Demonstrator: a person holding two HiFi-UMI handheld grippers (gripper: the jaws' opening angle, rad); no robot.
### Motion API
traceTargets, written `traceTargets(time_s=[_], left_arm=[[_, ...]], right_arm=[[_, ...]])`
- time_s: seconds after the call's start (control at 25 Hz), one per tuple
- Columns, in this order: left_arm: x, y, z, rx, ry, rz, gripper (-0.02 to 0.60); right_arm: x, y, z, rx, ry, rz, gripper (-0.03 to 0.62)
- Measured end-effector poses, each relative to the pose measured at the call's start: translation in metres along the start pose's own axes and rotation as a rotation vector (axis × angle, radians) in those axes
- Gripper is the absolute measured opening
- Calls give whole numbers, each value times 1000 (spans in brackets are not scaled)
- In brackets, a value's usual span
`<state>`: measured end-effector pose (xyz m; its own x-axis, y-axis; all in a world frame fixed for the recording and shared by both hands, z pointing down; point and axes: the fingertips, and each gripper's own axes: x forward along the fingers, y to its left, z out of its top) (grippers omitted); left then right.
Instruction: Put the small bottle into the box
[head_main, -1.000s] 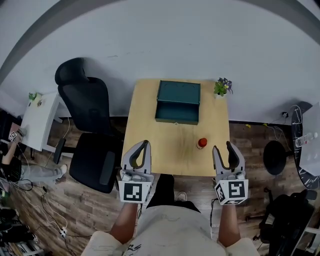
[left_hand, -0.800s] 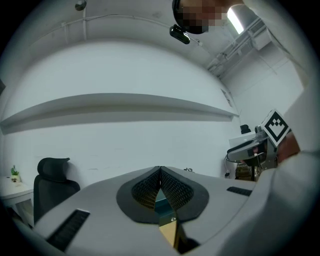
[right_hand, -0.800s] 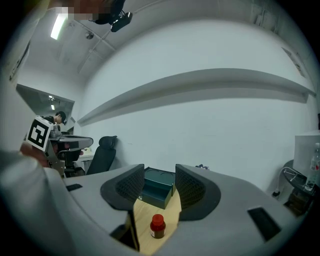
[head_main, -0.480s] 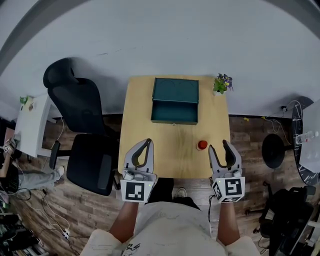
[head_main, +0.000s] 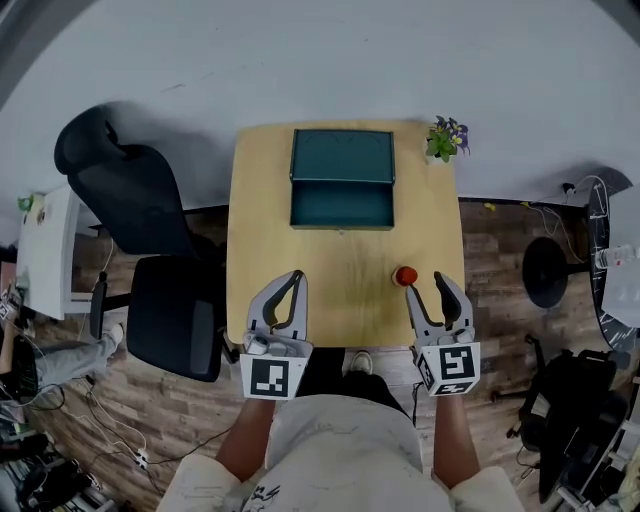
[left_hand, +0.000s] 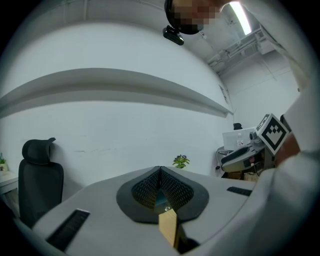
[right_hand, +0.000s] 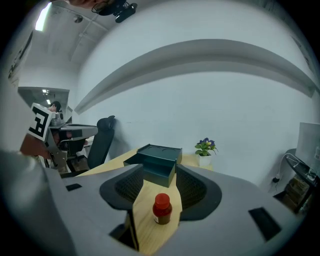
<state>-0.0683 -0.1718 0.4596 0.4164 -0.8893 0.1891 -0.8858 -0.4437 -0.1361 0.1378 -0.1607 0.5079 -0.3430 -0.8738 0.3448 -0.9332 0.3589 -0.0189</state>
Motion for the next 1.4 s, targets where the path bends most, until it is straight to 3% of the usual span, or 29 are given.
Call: traceTargets(time_s=[0.68,1.4], left_arm=[[18,-11,-60,-37,124,-128,8],[29,-14,-69,-44,129,-180,8]], right_arm=[[44,-2,-75,17,172,-49,221],[48,-3,-87,23,210,-63,219]])
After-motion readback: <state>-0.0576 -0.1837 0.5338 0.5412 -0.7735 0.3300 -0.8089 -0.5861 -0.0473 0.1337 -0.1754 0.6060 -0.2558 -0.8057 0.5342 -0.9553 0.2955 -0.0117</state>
